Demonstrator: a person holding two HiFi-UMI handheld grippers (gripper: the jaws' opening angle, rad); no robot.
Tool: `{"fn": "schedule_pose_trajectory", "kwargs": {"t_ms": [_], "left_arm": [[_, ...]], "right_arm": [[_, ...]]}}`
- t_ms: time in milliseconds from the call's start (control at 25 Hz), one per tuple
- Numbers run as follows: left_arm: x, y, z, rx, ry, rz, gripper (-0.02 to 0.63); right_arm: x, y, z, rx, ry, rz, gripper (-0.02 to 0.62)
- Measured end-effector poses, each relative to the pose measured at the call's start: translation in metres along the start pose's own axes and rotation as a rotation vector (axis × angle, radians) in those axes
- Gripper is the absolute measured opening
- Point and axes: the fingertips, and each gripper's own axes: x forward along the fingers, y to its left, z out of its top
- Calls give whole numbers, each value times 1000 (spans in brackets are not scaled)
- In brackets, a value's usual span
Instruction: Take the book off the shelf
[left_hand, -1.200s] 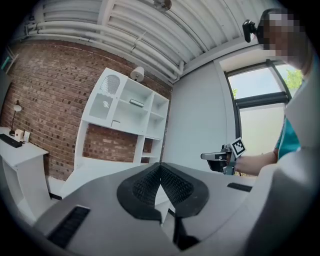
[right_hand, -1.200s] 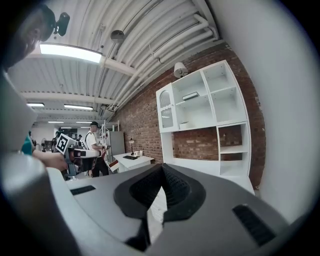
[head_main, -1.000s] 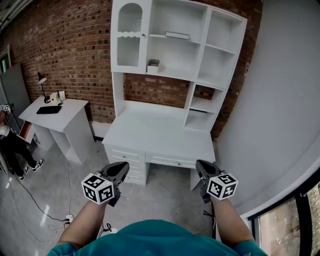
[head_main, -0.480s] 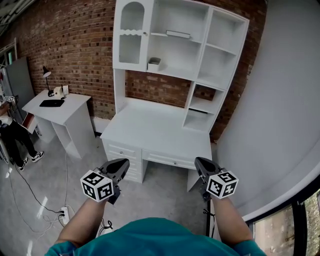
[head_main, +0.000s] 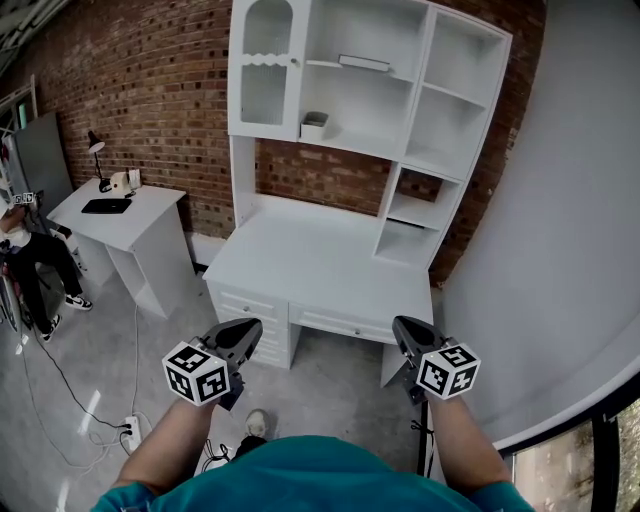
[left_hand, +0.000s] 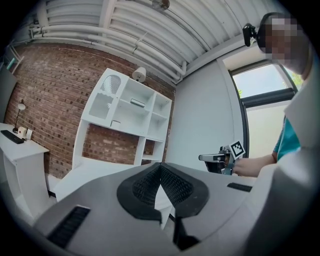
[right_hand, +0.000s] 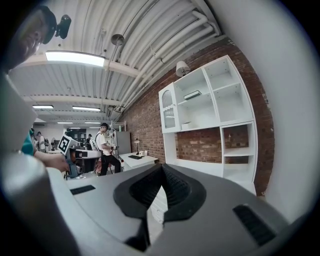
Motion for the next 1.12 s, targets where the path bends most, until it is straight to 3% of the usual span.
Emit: {"fn": "schedule_pose_trajectory", "kwargs": {"t_ms": [200, 760, 1120], "left_arm": [[30, 47, 5, 0, -7, -50, 17], [183, 273, 83, 43, -1, -219, 16], [259, 341, 112, 50, 18, -299, 17]], "right_arm": [[51, -14, 4, -11, 8, -23, 21], [278, -79, 68, 1, -84, -134, 21], [356, -126, 96, -4, -94, -181, 21]]}}
